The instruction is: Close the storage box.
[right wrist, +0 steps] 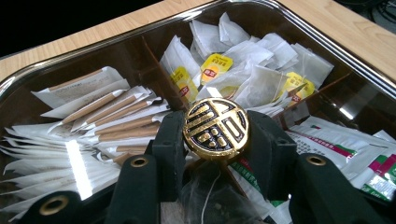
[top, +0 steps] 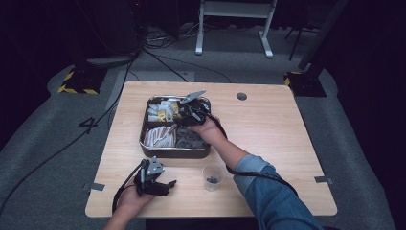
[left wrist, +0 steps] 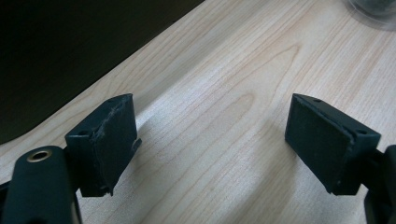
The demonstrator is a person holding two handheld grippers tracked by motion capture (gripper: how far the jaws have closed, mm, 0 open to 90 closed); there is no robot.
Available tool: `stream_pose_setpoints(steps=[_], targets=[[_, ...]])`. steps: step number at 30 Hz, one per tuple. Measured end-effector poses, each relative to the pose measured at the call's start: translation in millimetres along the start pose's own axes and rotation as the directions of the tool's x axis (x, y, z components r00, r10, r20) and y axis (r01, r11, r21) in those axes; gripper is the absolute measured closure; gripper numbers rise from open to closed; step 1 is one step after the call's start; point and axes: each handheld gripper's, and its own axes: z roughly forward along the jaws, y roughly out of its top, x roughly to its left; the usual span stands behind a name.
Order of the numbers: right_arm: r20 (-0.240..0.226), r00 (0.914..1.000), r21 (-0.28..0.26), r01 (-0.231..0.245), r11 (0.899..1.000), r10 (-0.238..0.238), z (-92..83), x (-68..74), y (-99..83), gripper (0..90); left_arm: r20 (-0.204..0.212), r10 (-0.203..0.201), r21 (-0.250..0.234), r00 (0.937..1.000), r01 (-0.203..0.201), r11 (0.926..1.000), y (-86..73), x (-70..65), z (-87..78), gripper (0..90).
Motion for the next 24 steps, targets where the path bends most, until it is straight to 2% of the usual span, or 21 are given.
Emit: stream_pose_setpoints(steps=[8, 24], targets=[[0.013, 0.9998, 0.004, 0.012, 1.000, -0.012, 2.8, 1.2, -0.3, 58.6, 0.000, 0.001, -0.001, 1.0000, -0.001, 1.0000, 0.0, 0.1, 0.0, 17.2], [0.003, 0.9999, 0.009, 0.014, 1.000, -0.014, 1.5, 0.1, -1.5, 58.3, 0.000, 0.001, 0.000, 1.0000, -0.001, 1.0000, 0.0, 0.0, 0.0, 17.2]])
